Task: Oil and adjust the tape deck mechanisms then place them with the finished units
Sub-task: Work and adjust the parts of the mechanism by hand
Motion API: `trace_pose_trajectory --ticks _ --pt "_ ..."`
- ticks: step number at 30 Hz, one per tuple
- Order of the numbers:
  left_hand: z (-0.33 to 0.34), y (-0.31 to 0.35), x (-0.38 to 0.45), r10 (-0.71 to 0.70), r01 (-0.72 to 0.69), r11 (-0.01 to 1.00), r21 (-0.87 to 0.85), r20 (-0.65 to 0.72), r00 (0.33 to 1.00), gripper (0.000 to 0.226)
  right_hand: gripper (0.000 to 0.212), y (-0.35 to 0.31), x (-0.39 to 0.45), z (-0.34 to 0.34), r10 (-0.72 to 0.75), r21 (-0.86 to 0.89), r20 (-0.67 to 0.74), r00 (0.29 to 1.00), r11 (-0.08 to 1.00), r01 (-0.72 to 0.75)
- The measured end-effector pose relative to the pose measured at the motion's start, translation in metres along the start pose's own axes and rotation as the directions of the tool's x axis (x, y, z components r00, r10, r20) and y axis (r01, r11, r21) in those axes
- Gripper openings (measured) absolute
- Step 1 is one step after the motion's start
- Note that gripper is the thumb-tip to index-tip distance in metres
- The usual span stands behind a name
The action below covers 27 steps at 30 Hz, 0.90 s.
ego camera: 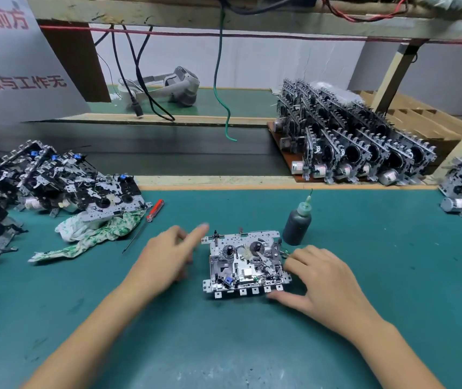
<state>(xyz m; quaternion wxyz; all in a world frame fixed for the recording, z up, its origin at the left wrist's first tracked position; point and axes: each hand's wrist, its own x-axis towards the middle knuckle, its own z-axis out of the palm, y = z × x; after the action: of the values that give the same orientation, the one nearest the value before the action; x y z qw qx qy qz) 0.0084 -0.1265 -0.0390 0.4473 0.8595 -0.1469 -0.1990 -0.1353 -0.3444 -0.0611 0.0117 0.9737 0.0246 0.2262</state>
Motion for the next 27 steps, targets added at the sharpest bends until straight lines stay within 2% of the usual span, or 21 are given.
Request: trace_pose_trajectory --ticks 1,2,3,5,7,9,13,17,21,27 --pt "0.003 -0.002 -0.012 0.089 -0.072 0.951 0.302 -0.044 0.995 0.078 0.053 -0.002 0.0 0.001 0.015 -0.003 -0.007 1.0 1.0 -0.015" --pt "0.008 -0.006 -0.024 0.153 -0.121 0.831 0.543 -0.013 0.988 0.081 0.053 -0.004 -0.001 0.003 0.027 -0.001 -0.015 1.0 1.0 -0.027" --pt "0.014 -0.01 -0.035 0.195 -0.16 0.71 0.686 0.027 0.981 0.082 0.052 -0.006 -0.002 0.005 0.031 0.008 -0.023 0.999 0.999 -0.031" --pt "0.028 -0.013 -0.046 0.239 -0.187 0.565 0.804 0.057 0.969 0.078 0.051 -0.011 -0.003 0.009 0.033 0.037 -0.028 0.999 0.999 -0.032" --pt "0.037 -0.013 -0.047 0.279 -0.159 0.54 0.826 0.003 0.96 0.071 0.051 -0.014 -0.004 0.011 0.043 0.069 -0.038 0.998 0.997 -0.041" --pt "0.037 -0.01 -0.045 0.348 -0.15 0.576 0.803 -0.075 0.935 0.072 0.051 -0.015 -0.004 0.012 0.055 0.092 -0.059 0.997 0.995 -0.049" --pt "0.04 -0.015 -0.042 0.524 -0.281 0.605 0.745 -0.107 0.845 0.062 0.05 -0.012 -0.005 0.015 0.042 0.075 -0.081 0.996 0.997 -0.035" --pt "0.044 -0.016 -0.038 0.552 -0.297 0.657 0.693 -0.173 0.816 0.057 0.048 -0.009 -0.003 0.02 0.022 0.162 -0.082 0.996 0.987 -0.008" --pt "0.045 -0.019 -0.036 0.53 -0.281 0.684 0.673 -0.193 0.826 0.06 0.052 -0.009 -0.005 0.02 0.009 0.248 -0.067 0.998 0.969 0.008" --pt "0.038 -0.024 -0.033 0.544 -0.368 0.665 0.651 -0.084 0.835 0.069 0.047 -0.014 -0.006 0.022 0.079 0.136 -0.103 0.991 0.989 -0.065"
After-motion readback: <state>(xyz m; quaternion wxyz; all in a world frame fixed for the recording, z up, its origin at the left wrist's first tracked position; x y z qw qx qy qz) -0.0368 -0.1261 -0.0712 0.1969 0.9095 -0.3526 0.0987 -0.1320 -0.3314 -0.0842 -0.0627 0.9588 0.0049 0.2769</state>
